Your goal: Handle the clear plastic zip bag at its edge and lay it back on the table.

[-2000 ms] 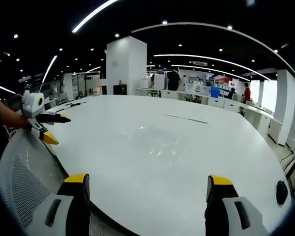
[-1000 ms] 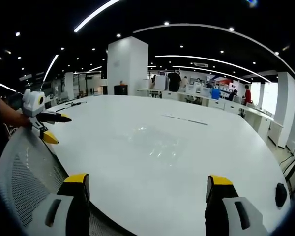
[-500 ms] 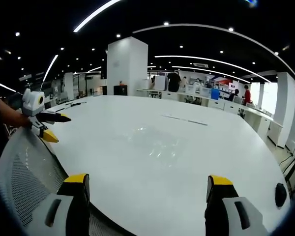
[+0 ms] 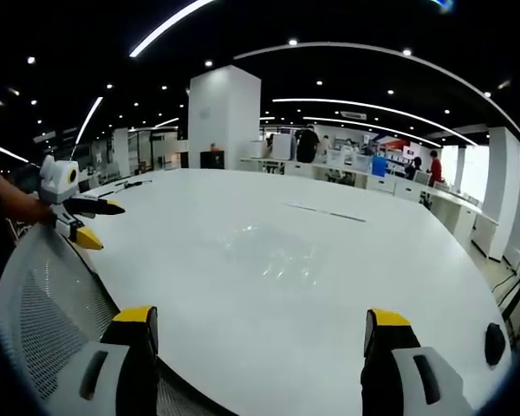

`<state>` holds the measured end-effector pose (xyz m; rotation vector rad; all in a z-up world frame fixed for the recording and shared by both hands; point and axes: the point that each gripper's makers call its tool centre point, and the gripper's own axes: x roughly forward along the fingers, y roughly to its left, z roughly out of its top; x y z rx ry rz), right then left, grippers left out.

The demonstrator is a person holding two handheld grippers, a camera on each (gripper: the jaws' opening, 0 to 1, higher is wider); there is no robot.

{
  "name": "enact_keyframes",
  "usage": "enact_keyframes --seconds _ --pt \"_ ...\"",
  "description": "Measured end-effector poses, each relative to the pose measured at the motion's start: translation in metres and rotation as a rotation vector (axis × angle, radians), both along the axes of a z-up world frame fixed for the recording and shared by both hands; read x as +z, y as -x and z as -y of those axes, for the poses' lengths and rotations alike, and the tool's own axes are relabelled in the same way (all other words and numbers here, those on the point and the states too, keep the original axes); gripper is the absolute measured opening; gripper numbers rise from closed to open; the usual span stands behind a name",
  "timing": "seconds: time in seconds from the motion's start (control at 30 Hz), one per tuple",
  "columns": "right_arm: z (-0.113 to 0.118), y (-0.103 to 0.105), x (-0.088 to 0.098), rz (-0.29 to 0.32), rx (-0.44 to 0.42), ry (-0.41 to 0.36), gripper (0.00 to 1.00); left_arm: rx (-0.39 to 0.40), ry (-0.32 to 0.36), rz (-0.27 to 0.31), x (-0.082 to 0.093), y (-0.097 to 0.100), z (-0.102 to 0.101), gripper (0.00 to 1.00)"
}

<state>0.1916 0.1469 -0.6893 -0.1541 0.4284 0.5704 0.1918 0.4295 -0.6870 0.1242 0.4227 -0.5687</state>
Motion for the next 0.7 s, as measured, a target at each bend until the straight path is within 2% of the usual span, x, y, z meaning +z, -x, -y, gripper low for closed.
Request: enact_keyframes --seconds 0.23,0.7 --pt "0.001 0.000 0.000 0.003 -0.002 -0.006 1.00 -0.010 -0.020 -0.005 -0.001 -0.001 -0.002 0.95" --pt "0.000 0.000 0.000 -0.002 -0.001 -0.005 1.00 -0.031 -0.046 0.002 0.008 -0.019 -0.002 0.94"
